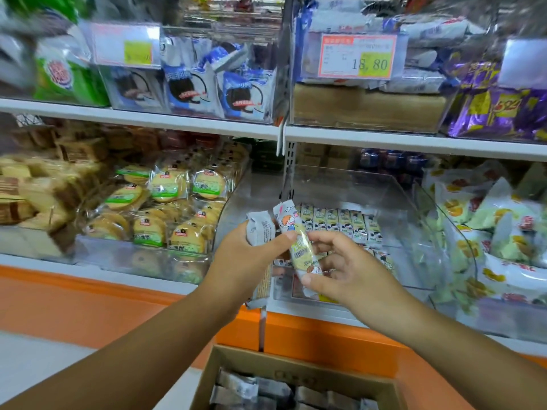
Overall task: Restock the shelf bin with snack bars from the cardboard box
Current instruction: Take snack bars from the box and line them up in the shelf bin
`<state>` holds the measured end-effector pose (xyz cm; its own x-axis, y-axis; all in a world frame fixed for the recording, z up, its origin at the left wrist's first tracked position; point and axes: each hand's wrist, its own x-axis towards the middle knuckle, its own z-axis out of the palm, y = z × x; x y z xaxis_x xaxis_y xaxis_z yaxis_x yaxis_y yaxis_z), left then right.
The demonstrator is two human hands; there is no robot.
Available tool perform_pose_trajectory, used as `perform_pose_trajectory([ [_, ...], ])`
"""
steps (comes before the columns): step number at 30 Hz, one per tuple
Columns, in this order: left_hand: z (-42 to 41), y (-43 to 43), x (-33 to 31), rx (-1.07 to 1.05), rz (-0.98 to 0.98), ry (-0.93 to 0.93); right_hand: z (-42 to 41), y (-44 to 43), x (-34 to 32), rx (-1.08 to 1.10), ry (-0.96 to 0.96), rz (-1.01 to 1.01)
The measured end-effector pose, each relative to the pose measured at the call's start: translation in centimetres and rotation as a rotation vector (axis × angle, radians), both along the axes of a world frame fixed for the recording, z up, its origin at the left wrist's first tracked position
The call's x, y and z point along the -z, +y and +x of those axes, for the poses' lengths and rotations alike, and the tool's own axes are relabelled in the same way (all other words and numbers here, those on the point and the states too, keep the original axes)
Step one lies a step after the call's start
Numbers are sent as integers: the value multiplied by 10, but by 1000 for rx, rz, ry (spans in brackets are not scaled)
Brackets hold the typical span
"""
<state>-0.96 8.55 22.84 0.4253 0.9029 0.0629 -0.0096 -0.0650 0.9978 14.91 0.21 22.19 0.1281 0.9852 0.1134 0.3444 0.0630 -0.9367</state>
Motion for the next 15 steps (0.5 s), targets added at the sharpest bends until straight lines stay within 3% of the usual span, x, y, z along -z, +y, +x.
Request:
perform_pose_trajectory([
  [4,-6,22,-1,-155,267,190,21,32,1,173,-27,61],
  [8,-8,44,12,-191,225,251,47,75,12,393,-125,-51],
  [12,-2,54,24,-129,165,232,52,117,21,427,-18,-92],
  [15,0,58,28,-117,124,203,51,143,24,413,-52,-79],
])
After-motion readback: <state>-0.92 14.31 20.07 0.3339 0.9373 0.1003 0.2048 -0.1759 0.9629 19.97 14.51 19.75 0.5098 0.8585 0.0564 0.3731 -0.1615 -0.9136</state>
